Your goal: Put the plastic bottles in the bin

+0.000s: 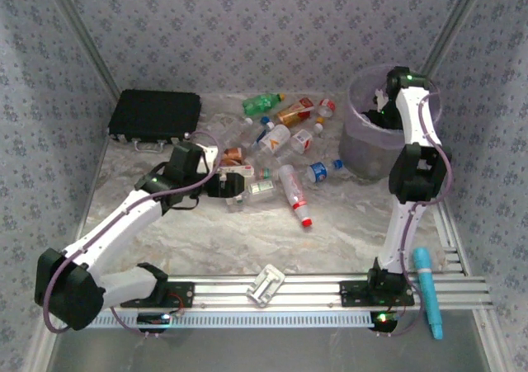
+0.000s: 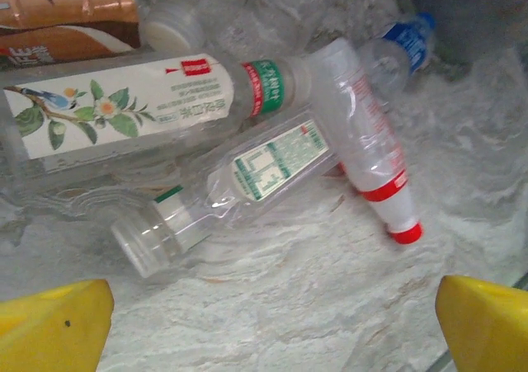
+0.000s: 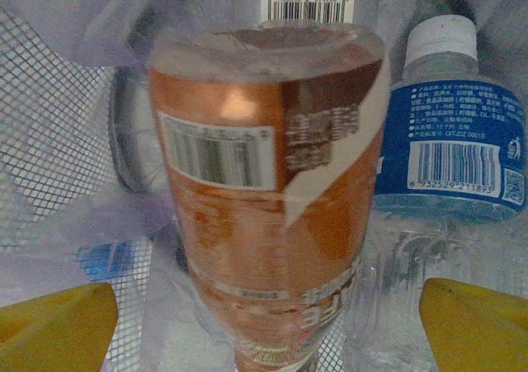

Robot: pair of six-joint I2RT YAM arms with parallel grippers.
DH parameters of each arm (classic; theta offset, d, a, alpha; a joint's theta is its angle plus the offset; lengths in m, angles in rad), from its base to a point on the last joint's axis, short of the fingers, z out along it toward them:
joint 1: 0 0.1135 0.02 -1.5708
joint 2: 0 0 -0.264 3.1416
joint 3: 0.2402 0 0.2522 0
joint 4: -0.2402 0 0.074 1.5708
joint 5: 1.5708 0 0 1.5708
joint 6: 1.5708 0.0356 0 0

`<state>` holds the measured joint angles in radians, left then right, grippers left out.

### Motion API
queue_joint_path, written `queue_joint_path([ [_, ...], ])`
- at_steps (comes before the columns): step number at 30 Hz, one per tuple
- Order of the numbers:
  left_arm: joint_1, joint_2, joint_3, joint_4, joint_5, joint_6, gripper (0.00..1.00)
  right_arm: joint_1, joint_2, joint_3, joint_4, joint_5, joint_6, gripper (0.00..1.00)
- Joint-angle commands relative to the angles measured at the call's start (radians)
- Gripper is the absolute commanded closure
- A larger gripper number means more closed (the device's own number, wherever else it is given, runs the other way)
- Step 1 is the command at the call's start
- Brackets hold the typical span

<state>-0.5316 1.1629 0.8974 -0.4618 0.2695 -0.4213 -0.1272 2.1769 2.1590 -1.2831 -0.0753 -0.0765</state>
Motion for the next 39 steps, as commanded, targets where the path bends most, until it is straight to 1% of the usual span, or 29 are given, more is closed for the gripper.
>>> queue_joint_path([
  [1,-0.018,0.039,0.058,-0.068,-0.123,0.087,0.0,-0.017,-0.108,0.042,-0.027,-0.048,0.015,0.03],
  [3,-0.032,0.072,0.076,-0.072,-0.19,0.11,0.0,-0.023,-0.152,0.044,-0.023,-0.046,0.028,0.03],
  [5,-0.047,0.108,0.092,-0.062,-0.235,0.143,0.0,-0.031,-0.197,0.046,-0.021,-0.051,0.041,0.03],
  [8,-0.056,0.178,0.127,-0.052,-0.259,0.202,0.0,-0.041,-0.258,0.058,-0.016,-0.074,0.066,0.04],
  [11,-0.063,0.269,0.168,-0.047,-0.236,0.269,0.01,-0.042,-0.318,0.063,-0.003,-0.08,0.092,0.04],
  [13,-0.064,0.335,0.193,-0.048,-0.167,0.328,0.01,-0.041,-0.358,0.063,0.007,-0.081,0.104,0.05],
  [14,-0.064,0.358,0.2,-0.045,-0.15,0.349,0.02,-0.039,-0.373,0.063,0.009,-0.081,0.106,0.05],
  [16,-0.065,0.407,0.221,-0.052,-0.145,0.386,0.02,-0.03,-0.418,0.049,0.02,-0.087,0.111,0.05],
  [18,-0.065,0.438,0.228,-0.051,-0.161,0.414,0.01,-0.011,-0.475,0.006,0.045,-0.104,0.119,0.06],
  [20,-0.064,0.455,0.228,-0.053,-0.174,0.447,0.0,0.017,-0.552,-0.079,0.094,-0.133,0.143,0.07],
  [23,-0.064,0.48,0.225,-0.059,-0.172,0.464,0.0,0.042,-0.668,-0.218,0.185,-0.24,0.189,0.07],
  [26,-0.064,0.507,0.214,-0.059,-0.147,0.465,0.01,0.071,-0.766,-0.323,0.248,-0.307,0.236,0.07],
  [28,-0.065,0.526,0.209,-0.062,-0.136,0.461,0.03,0.107,-0.814,-0.379,0.268,-0.318,0.255,0.07],
  [32,-0.065,0.55,0.198,-0.07,-0.087,0.454,0.08,0.188,-0.88,-0.454,0.275,-0.289,0.269,0.07],
  [36,-0.08,0.555,0.18,-0.07,-0.079,0.447,0.09,0.214,-0.935,-0.524,0.298,-0.293,0.288,0.07],
  [39,-0.097,0.56,0.172,-0.067,-0.069,0.443,0.13,0.226,-0.965,-0.575,0.323,-0.311,0.3,0.08],
])
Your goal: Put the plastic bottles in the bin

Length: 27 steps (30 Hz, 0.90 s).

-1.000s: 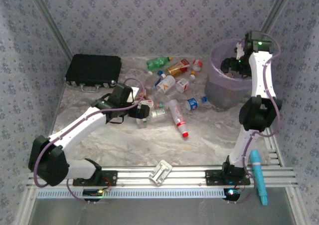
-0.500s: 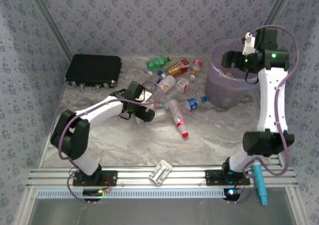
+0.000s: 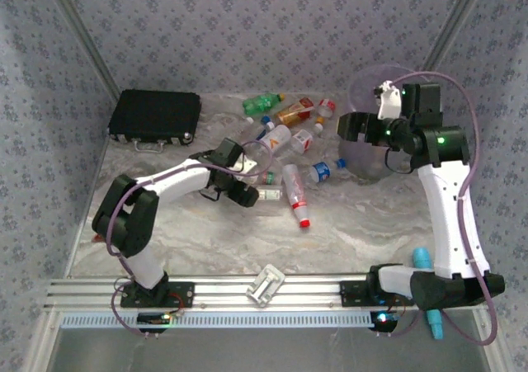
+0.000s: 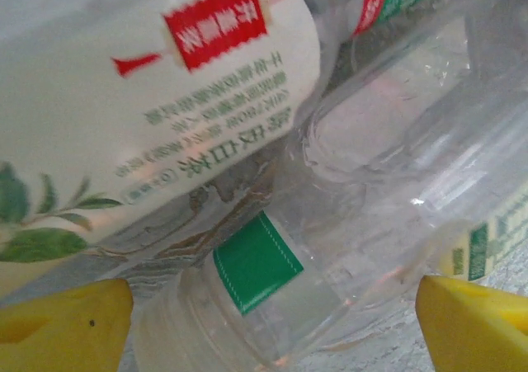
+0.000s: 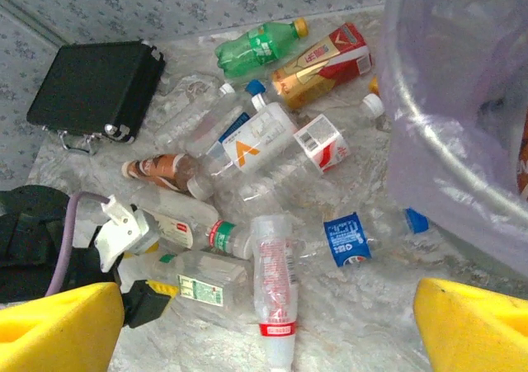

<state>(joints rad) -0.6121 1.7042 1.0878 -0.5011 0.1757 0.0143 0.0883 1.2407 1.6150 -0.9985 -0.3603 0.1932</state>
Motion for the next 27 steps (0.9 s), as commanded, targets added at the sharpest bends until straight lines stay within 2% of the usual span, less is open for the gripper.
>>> queue_joint_path([
  [1,-0.023,0.021,-0.02,-0.026,0.027,0.004,0.16,0.014,-0.035,-0.045,0.041,-0.028,0.033,0.08],
  [4,-0.041,0.034,-0.016,-0.027,0.03,-0.002,0.19,0.023,-0.049,-0.085,0.047,-0.028,0.043,0.08],
  [9,-0.06,0.036,-0.009,-0.035,0.03,-0.014,0.32,0.027,-0.061,-0.126,0.049,-0.026,0.045,0.08],
  [15,-0.083,0.037,-0.009,-0.051,0.012,-0.019,0.37,0.027,-0.07,-0.161,0.063,-0.03,0.047,0.08],
  [17,-0.085,0.048,-0.008,-0.06,0.006,-0.014,0.42,0.029,-0.071,-0.171,0.069,-0.037,0.049,0.08],
  [21,-0.092,0.068,0.002,-0.075,-0.004,-0.012,0.45,0.031,-0.079,-0.18,0.07,-0.042,0.052,0.08],
  [27,-0.104,0.069,0.021,-0.093,-0.008,-0.008,0.59,0.043,-0.096,-0.191,0.076,-0.046,0.06,0.08],
])
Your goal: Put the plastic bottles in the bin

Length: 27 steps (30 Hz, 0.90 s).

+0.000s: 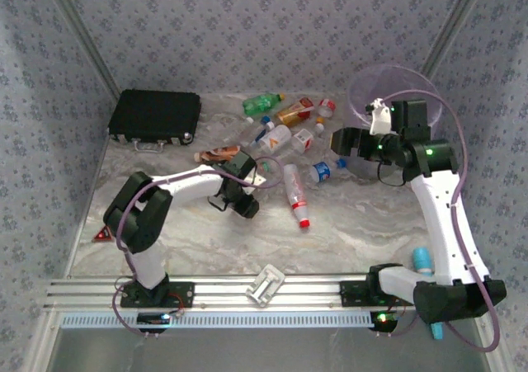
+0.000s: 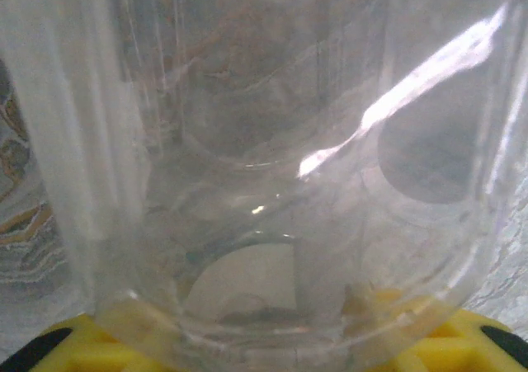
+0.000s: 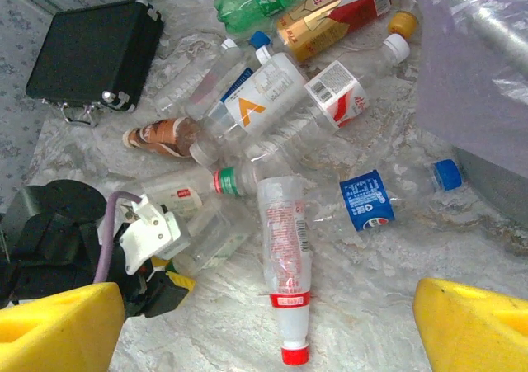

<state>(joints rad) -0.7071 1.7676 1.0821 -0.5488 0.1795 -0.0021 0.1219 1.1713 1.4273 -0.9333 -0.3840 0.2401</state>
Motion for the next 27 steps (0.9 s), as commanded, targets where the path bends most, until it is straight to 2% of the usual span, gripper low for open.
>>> queue_joint_path([
  [1,-0.011,0.002,0.029,-0.049,-0.012,0.011,0.62,0.011,-0.028,-0.002,0.01,-0.021,0.013,0.08],
  [6,-0.014,-0.048,0.035,-0.063,-0.017,0.009,0.63,0.023,-0.029,0.003,0.014,-0.032,0.006,0.08],
  [12,-0.014,-0.182,0.002,-0.029,-0.02,-0.016,0.65,0.056,-0.037,-0.028,0.097,-0.151,0.008,0.08],
  [17,-0.007,-0.333,-0.056,0.061,-0.019,-0.072,0.74,0.12,-0.038,-0.072,0.229,-0.182,0.058,0.06],
  [21,0.036,-0.447,-0.098,0.147,-0.039,-0.212,0.76,0.222,0.006,-0.086,0.32,-0.165,0.085,0.05],
  [27,0.091,-0.604,-0.204,0.38,0.098,-0.465,0.85,0.372,0.14,-0.053,0.46,-0.113,0.169,0.09],
])
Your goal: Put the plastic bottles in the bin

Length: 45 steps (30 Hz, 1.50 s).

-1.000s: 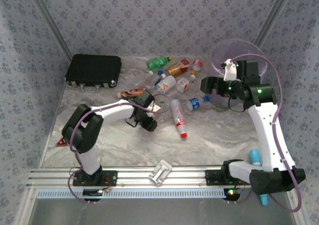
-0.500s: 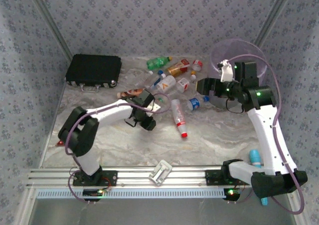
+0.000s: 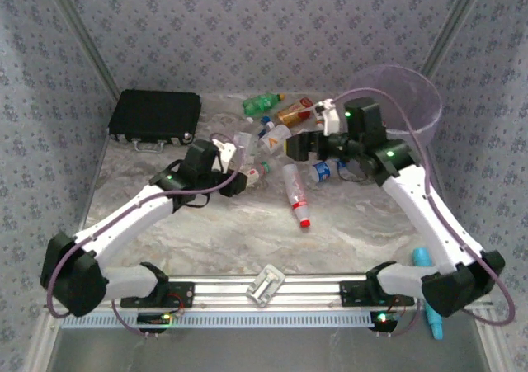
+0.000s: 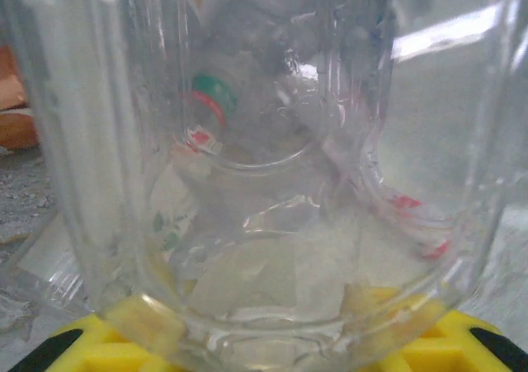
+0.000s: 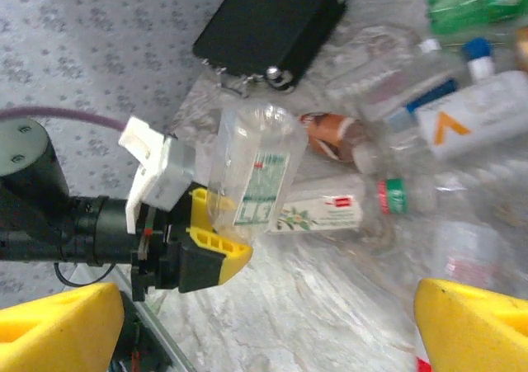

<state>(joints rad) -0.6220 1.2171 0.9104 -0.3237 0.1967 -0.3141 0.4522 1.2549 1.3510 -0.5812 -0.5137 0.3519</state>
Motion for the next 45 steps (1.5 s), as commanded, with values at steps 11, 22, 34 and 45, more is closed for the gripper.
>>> queue_joint_path([
  [11,0.039,-0.049,-0.069,0.351,0.393,-0.285,1.0,0.115,0.265,0.169,0.183,-0.068,0.071,0.13],
  [22,0.039,-0.036,-0.048,0.391,0.455,-0.281,1.0,0.107,0.354,0.23,0.194,-0.133,0.07,0.13],
  [34,0.038,-0.042,-0.047,0.364,0.43,-0.263,1.0,0.098,0.37,0.232,0.192,-0.108,0.074,0.3],
  [45,0.039,-0.074,-0.069,0.353,0.364,-0.259,0.48,0.098,0.368,0.28,0.125,-0.067,0.005,0.37],
])
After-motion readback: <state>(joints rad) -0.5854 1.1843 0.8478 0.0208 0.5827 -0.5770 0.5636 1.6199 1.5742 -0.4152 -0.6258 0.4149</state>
